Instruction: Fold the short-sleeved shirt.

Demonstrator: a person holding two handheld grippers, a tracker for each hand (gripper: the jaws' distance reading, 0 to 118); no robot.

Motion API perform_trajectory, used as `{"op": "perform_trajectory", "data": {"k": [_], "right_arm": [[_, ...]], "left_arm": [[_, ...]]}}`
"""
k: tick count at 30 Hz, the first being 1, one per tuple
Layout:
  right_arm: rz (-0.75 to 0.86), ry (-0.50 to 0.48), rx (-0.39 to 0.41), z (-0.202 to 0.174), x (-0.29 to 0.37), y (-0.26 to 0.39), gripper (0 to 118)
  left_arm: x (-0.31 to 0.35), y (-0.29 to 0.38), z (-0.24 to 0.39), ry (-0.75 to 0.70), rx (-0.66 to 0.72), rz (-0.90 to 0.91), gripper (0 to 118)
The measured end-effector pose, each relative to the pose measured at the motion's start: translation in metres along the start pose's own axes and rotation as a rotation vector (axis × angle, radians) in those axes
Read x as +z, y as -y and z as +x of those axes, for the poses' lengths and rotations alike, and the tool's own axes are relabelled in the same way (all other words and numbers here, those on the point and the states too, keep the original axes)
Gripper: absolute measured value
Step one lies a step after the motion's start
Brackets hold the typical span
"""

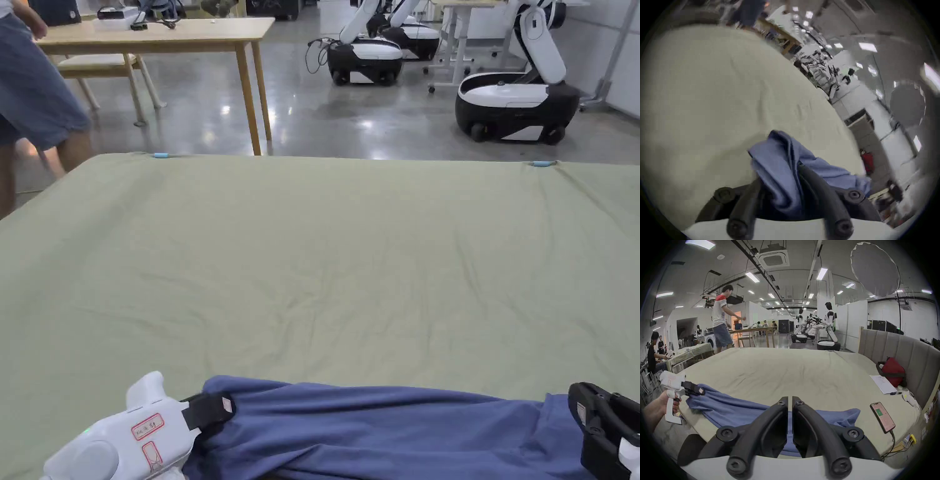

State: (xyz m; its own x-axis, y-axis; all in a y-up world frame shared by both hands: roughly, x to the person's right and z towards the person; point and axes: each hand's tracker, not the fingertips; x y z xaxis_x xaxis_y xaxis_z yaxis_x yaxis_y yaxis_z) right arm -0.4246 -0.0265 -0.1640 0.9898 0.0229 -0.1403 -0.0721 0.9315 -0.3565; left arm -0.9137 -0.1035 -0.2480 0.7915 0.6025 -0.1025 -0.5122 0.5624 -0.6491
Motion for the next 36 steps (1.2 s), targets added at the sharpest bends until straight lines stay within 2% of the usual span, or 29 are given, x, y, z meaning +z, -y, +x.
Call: {"op": "perform_trajectory", "data": {"k": [4,7,12,14,19,20,21,24,25,26,27,30,31,32,33,34,36], "right_arm": [[0.005,-0.011,-0.009,0.001,0.004,0.002,6],[0.013,-0.008,-0.016,0.006,0.010,0.003,6],[0.025,0.017,-0.020,0.023,0.024,0.012,6],[0.028,0.039,-0.018,0.033,0.030,0.017,6],[0.013,0.079,0.012,0.055,0.039,0.027,6],[0.010,0.079,0.017,0.059,0.039,0.029,6],[0.008,0.077,0.018,0.062,0.040,0.030,6],[0.008,0.063,0.009,0.072,0.042,0.034,6],[0.007,0.058,0.005,0.075,0.042,0.034,6],[0.007,0.056,0.002,0.077,0.041,0.035,6],[0.008,0.052,-0.004,0.078,0.041,0.036,6],[0.008,0.031,-0.038,0.083,0.040,0.040,6],[0.008,0.023,-0.053,0.084,0.039,0.042,6],[0.006,0.019,-0.066,0.086,0.038,0.043,6],[0.002,0.017,-0.075,0.087,0.037,0.044,6],[-0.001,0.018,-0.080,0.089,0.036,0.046,6],[-0.011,0.021,-0.089,0.092,0.034,0.048,6]], "left_arm": [[0.015,0.004,0.072,-0.032,-0.281,0.061,6],[0.013,0.025,0.143,-0.001,-0.491,0.098,5],[-0.037,0.089,0.245,0.062,-0.731,-0.007,5],[-0.074,0.119,0.265,0.077,-0.737,-0.094,5],[-0.141,0.172,0.271,-0.020,-0.743,-0.221,8],[-0.143,0.173,0.269,-0.030,-0.730,-0.205,19],[-0.139,0.171,0.266,-0.023,-0.697,-0.179,38],[-0.101,0.141,0.262,0.124,-0.512,-0.044,61],[-0.086,0.129,0.258,0.155,-0.451,0.004,80],[-0.074,0.117,0.253,0.158,-0.395,0.040,89],[-0.068,0.104,0.244,0.148,-0.336,0.054,89],[-0.071,0.077,0.213,0.095,-0.180,-0.052,89],[-0.079,0.076,0.204,0.079,-0.150,-0.098,85],[-0.087,0.078,0.199,0.077,-0.147,-0.132,63],[-0.094,0.082,0.196,0.089,-0.141,-0.180,32],[-0.101,0.093,0.195,0.118,-0.117,-0.226,9],[-0.116,0.114,0.200,0.203,-0.065,-0.304,9]]}}
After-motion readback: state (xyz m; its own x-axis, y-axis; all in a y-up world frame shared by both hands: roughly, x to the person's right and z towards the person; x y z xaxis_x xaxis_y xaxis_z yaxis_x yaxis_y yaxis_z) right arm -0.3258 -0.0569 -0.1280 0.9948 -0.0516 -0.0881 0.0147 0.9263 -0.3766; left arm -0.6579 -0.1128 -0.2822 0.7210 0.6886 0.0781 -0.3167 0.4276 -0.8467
